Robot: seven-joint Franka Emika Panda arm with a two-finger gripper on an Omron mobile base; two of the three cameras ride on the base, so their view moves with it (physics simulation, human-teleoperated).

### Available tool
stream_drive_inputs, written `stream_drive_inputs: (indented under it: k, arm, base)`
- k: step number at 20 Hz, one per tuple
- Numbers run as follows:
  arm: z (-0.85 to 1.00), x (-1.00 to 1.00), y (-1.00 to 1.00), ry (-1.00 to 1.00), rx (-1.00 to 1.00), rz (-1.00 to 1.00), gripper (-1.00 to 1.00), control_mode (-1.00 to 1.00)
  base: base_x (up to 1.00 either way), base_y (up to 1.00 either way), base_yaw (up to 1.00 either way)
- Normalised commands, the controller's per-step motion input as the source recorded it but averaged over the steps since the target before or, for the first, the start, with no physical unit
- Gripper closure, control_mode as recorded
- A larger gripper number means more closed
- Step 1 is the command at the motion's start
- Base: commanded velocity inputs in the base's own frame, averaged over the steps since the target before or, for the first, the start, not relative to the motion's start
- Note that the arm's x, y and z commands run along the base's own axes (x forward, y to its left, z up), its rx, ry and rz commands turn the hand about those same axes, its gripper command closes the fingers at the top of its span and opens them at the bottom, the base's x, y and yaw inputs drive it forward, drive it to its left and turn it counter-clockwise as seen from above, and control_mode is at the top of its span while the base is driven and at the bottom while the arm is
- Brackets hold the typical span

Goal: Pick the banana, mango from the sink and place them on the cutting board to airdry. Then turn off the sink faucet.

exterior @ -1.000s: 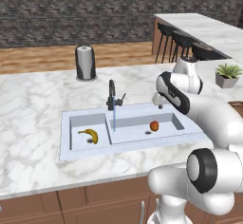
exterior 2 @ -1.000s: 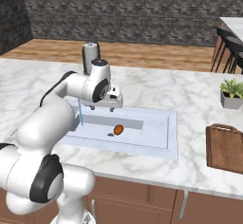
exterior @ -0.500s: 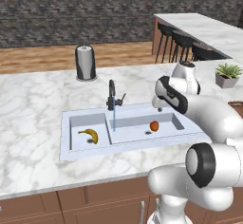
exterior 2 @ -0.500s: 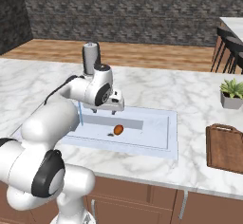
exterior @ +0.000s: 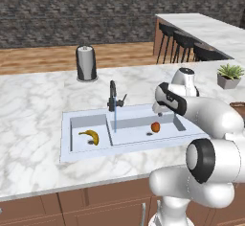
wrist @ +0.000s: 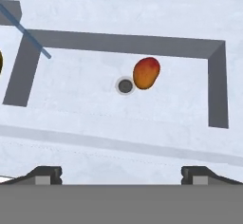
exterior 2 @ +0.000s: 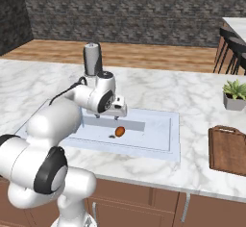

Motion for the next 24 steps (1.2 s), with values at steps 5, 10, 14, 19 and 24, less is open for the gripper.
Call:
stream_drive_inputs:
  k: [5, 10, 14, 19, 24]
  arm:
    - [-0.33, 0.16, -0.09, 0.0, 0.0, 0.0, -1.0, -1.0]
    - [-0.2, 0.06, -0.08, 0.0, 0.0, -0.01, -1.0, -1.0]
    - [-0.07, 0.15, 0.0, 0.0, 0.04, -0.08, -1.0, -1.0]
    - [-0.06, 0.16, 0.0, 0.0, 0.07, -0.11, -1.0, -1.0]
    - [-0.18, 0.12, 0.0, 0.0, 0.01, -0.03, -1.0, -1.0]
  base:
    - [0.0, 0.0, 0.0]
    - [0.0, 0.0, 0.0]
    - [0.0, 0.0, 0.0]
    - [0.0, 0.0, 0.0]
    - [0.0, 0.0, 0.0]
